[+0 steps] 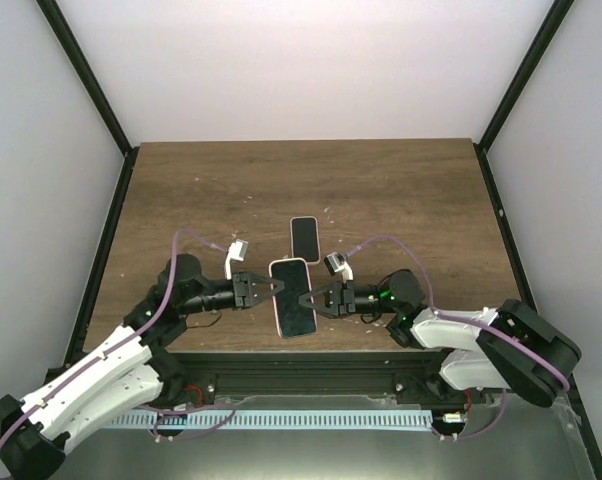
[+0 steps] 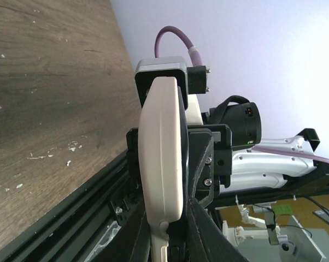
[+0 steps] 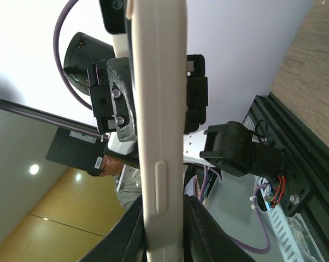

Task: Put the phone into the phone case

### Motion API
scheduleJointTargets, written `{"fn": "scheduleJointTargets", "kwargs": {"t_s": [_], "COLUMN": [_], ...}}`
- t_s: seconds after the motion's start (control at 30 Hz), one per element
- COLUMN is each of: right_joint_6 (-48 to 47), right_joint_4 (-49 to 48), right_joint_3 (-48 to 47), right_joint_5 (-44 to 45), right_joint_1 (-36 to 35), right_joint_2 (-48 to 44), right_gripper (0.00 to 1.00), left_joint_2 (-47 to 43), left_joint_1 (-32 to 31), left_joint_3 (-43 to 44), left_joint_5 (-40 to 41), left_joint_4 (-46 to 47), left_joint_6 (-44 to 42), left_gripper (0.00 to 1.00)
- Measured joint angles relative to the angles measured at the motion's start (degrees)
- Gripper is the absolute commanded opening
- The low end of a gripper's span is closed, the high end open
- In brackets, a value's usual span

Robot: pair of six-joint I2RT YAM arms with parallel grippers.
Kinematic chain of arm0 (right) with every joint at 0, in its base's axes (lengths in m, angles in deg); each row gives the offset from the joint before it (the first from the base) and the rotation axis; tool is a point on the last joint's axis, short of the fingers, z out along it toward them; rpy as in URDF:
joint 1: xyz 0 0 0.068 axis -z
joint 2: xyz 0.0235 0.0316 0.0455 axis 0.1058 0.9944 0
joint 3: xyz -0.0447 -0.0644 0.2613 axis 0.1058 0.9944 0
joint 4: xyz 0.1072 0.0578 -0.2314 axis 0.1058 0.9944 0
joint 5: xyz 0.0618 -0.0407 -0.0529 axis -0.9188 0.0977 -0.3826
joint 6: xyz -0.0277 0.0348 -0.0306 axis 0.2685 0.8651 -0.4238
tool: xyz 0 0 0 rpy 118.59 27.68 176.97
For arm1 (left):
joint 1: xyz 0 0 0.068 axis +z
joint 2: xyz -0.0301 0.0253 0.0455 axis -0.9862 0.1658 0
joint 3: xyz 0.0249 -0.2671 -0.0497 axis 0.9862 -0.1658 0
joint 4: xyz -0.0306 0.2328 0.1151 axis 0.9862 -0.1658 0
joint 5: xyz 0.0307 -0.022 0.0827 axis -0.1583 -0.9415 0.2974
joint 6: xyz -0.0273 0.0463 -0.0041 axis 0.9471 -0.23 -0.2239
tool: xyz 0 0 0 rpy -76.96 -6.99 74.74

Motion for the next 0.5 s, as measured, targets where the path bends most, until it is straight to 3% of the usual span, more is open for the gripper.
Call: {"fn": "scheduleJointTargets", "kwargs": {"t_s": [0.13,0.3,0.5], "right_joint_6": [-0.15,1.73,7.43], "right_joint_4": [0.13,-0.72,-1.9], "right_joint_3": [0.09,0.96,4.11], "right_joint_5": [0.39,1.88,8.02], "right_joint_1": [0.02,-0.13,-0.15], "right_joint_2": [0.15,0.09,-0.48], "right_gripper": [0.13,0.11,0.11], "left_joint_2": [0.55,1.6,2.29], "left_joint_1": [0.0,0.0,0.04], "left_joint_3": [1.01,1.64,0.92], "left_joint_5": [0.46,0.79,-0.72], "left_joint_4": [-2.16,-3.85,-3.8], "left_joint_6": [1.14,1.81,3.78], "left_gripper": [0.11,0.41,0.54]}}
